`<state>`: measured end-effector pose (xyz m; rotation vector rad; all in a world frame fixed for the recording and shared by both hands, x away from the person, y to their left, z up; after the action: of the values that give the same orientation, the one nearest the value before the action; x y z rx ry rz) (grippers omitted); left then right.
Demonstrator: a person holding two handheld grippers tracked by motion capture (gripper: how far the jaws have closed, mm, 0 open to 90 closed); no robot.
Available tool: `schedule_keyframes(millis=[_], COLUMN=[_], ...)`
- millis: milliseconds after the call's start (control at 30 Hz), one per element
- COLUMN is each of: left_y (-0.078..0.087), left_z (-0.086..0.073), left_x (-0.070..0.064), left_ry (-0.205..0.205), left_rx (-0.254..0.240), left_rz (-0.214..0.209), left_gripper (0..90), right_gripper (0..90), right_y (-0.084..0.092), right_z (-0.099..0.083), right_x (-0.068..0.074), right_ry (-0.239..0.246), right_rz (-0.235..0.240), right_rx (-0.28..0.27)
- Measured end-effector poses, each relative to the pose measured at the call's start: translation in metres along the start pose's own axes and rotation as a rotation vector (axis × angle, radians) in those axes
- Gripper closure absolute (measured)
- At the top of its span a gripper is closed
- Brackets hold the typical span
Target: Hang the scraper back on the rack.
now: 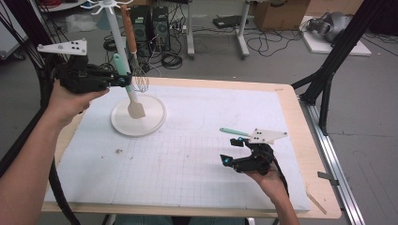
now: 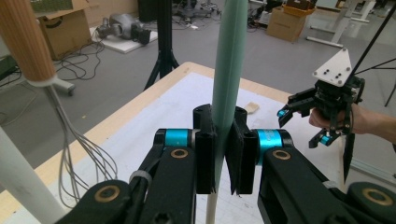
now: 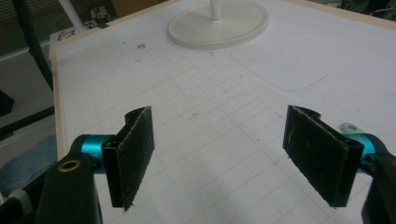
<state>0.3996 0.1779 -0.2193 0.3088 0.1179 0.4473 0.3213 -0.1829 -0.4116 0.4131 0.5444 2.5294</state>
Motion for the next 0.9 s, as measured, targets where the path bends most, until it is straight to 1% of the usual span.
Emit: schedule_keyframes(millis=[100, 233, 300, 400, 567, 667, 767, 800, 900], left_y=[0.000, -0.001, -0.001, -0.001, -0.001, -0.002, -0.002, -0.002, 0.000], left_z=[0.003, 0.006, 0.009, 0.013, 0.020, 0.024, 0.026, 0.026, 0.029], left_x=[0.004, 0.008, 0.011, 0.017, 0.026, 0.030, 0.036, 0.038, 0.042], left_ry=[0.003, 0.013, 0.010, 0.016, 0.023, 0.035, 0.047, 0.050, 0.057], left_rx=[-0.005, -0.004, 0.002, -0.006, -0.004, -0.008, -0.001, -0.003, -0.004], left_rz=[0.003, -0.006, -0.005, 0.004, 0.014, 0.019, 0.028, 0.031, 0.039], left_gripper=[82.3, 82.4, 82.5, 82.5, 82.5, 82.5, 82.5, 82.4, 82.4], right_gripper=[23.5, 23.4, 23.4, 23.4, 23.4, 23.5, 23.4, 23.4, 23.5], right_y=[0.000, -0.001, -0.001, -0.002, -0.004, -0.004, -0.004, -0.005, -0.005], right_z=[0.000, 0.000, 0.000, -0.001, -0.002, -0.002, -0.002, -0.001, -0.001], right_x=[-0.001, 0.000, 0.000, 0.000, 0.000, 0.000, 0.001, 0.001, 0.001], right_ry=[-0.009, -0.003, -0.005, -0.003, 0.002, -0.003, -0.007, 0.000, -0.001], right_rz=[0.000, 0.006, 0.008, 0.010, 0.019, 0.018, 0.019, 0.020, 0.020], right_rx=[0.000, -0.005, -0.004, 0.001, 0.005, 0.003, 0.007, 0.004, 0.004])
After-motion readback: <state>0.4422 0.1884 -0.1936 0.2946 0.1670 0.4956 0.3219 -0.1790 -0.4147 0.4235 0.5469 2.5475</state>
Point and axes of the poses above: each handheld gripper's, and its own axes: y roughly backward along the jaws, z roughly out of its top, x roughly to its left, the point moved 7 cm from there along -y, roughly forward along the jaws, and after that the axes turned 2 degrees about -y, right-handed, at the moved point
